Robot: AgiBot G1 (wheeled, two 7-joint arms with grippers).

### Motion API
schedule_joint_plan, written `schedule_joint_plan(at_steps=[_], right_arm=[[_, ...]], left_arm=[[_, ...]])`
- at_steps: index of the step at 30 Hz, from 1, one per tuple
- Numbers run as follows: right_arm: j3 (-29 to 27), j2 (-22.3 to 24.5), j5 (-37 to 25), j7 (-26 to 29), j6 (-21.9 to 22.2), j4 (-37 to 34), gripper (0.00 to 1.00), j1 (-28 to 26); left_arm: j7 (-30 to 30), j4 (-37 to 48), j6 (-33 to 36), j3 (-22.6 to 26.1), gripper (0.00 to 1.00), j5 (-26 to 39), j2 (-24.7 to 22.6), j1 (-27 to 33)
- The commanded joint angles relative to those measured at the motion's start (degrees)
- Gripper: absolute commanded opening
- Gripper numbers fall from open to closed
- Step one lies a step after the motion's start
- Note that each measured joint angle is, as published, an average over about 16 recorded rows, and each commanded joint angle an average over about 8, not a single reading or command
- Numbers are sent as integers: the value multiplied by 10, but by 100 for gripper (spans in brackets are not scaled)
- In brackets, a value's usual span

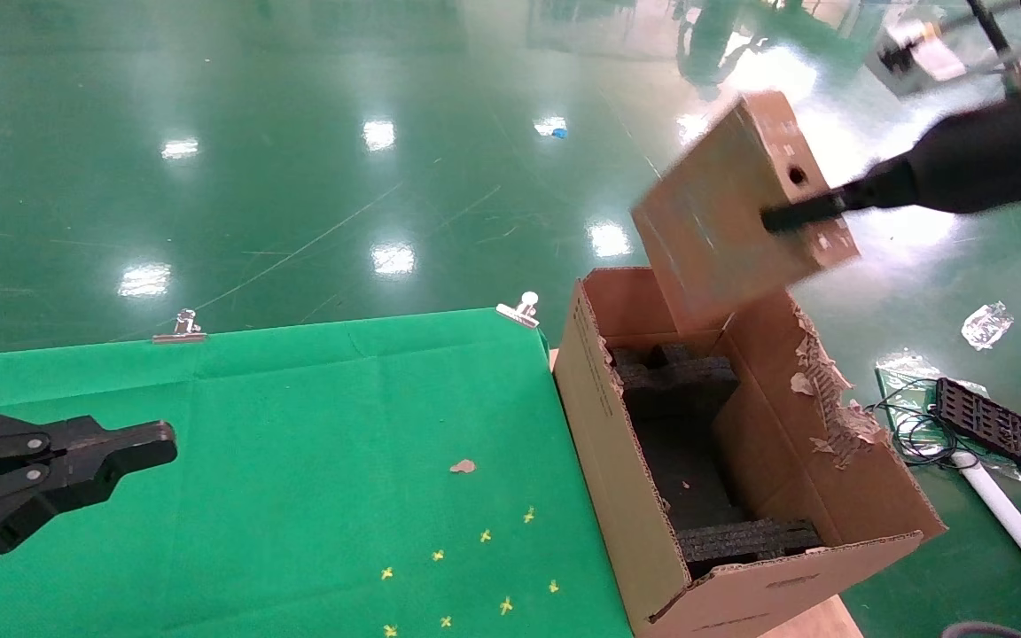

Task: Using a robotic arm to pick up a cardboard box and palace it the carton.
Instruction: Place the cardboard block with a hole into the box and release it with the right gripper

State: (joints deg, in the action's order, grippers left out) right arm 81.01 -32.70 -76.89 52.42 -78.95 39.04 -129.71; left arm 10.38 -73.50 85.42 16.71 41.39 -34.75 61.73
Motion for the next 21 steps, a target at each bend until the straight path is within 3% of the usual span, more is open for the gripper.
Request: schedule_joint_plan(at_steps=[1,4,5,21], right_arm=[[7,8,-11,2,-9,-13,0,1],[18,8,-22,10,-14,-30,0,14],[22,7,-25,12,-16,-36,0,19],[72,-43,-81,45,-5,-140,0,94]], left_arm=[[0,0,0,0,60,0,0,0],[0,0,0,0,96,0,0,0],[0,0,0,0,100,0,0,0],[0,0,0,1,100,-1,0,0]])
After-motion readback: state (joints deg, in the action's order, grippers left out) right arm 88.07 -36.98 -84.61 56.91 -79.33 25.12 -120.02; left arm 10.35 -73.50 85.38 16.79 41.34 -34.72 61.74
